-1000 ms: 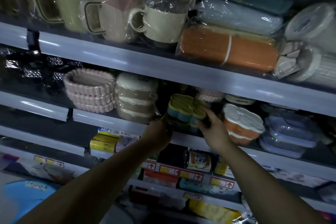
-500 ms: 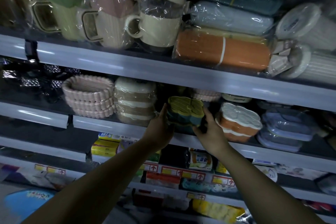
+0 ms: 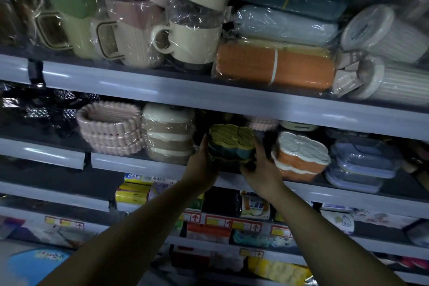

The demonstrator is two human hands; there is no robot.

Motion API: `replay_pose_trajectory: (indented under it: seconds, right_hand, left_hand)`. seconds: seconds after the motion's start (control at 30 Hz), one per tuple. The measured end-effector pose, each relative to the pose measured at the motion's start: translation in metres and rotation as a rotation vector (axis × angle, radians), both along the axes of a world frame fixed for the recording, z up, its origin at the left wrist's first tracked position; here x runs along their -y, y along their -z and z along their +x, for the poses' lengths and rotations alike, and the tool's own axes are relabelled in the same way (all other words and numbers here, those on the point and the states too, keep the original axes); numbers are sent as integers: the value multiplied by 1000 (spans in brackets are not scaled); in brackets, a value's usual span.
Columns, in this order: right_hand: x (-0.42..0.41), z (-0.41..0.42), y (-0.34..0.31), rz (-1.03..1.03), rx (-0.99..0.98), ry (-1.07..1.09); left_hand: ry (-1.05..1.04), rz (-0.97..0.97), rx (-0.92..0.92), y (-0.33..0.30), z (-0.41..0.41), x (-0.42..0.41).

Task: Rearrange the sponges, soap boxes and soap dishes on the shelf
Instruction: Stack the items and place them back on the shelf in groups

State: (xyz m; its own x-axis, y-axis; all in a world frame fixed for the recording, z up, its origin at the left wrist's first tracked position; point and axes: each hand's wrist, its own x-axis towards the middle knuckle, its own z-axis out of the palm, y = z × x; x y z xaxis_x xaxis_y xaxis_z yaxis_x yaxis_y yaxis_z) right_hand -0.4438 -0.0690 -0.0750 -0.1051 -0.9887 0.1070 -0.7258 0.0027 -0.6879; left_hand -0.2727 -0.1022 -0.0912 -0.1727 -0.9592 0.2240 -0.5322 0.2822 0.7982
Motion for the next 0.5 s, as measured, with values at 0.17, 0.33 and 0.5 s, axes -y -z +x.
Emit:
replay_pose_trajectory:
  seconds: [0.17, 0.33, 0.5]
  right_hand:
    - [-1, 0, -2, 33, 39, -7]
    - [-3, -2, -5, -31, 154, -19]
    - [-15, 0, -22, -302, -23, 41]
  left_hand:
    - [-7, 9, 1, -3, -3, 0]
    - [-11, 56, 40, -2, 0, -5]
    - [-7, 3, 61, -10, 4, -14]
